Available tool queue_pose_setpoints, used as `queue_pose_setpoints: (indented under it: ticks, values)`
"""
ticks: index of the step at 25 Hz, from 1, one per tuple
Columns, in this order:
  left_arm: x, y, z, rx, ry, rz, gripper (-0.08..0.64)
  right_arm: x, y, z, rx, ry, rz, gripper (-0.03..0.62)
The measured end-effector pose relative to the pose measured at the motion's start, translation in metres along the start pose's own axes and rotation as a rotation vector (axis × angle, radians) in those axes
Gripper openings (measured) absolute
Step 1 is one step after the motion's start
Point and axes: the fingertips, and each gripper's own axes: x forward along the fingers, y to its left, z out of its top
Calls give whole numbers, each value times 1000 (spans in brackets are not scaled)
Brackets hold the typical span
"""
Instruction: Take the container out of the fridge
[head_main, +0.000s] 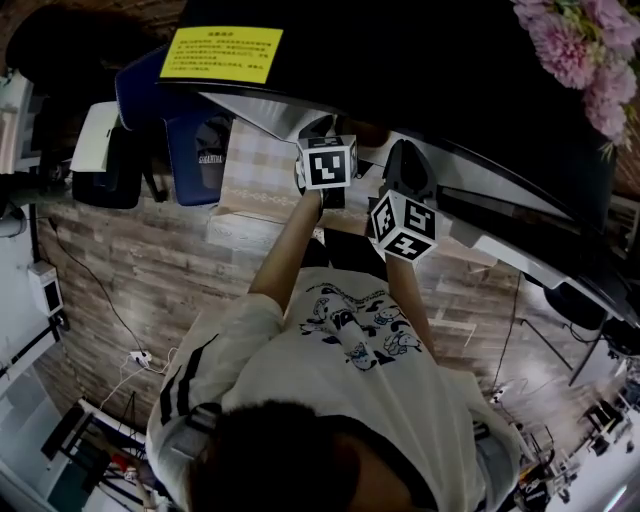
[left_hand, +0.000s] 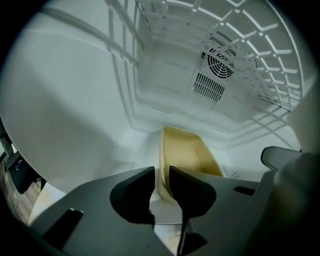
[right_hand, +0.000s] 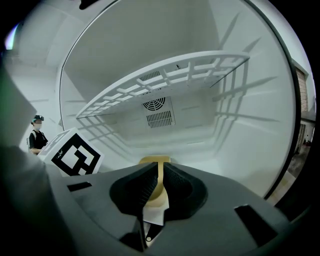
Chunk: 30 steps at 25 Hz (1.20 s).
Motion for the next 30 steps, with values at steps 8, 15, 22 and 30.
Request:
queue_pose_setpoints:
  ticks: [8, 15, 22, 30]
  values:
    - [11, -7, 0, -14, -19, -24, 52, 3, -5, -3, 7, 10, -6, 51]
    - [11, -9, 1, 16, -8, -10, 34, 1, -11, -3, 20, 10, -18, 51]
    - [9, -7, 1, 9, -14, -11, 32, -2, -15, -3, 27, 7, -26, 51]
    - [0, -3, 4, 3, -29, -20, 31, -7, -13, 1, 23, -5, -30, 51]
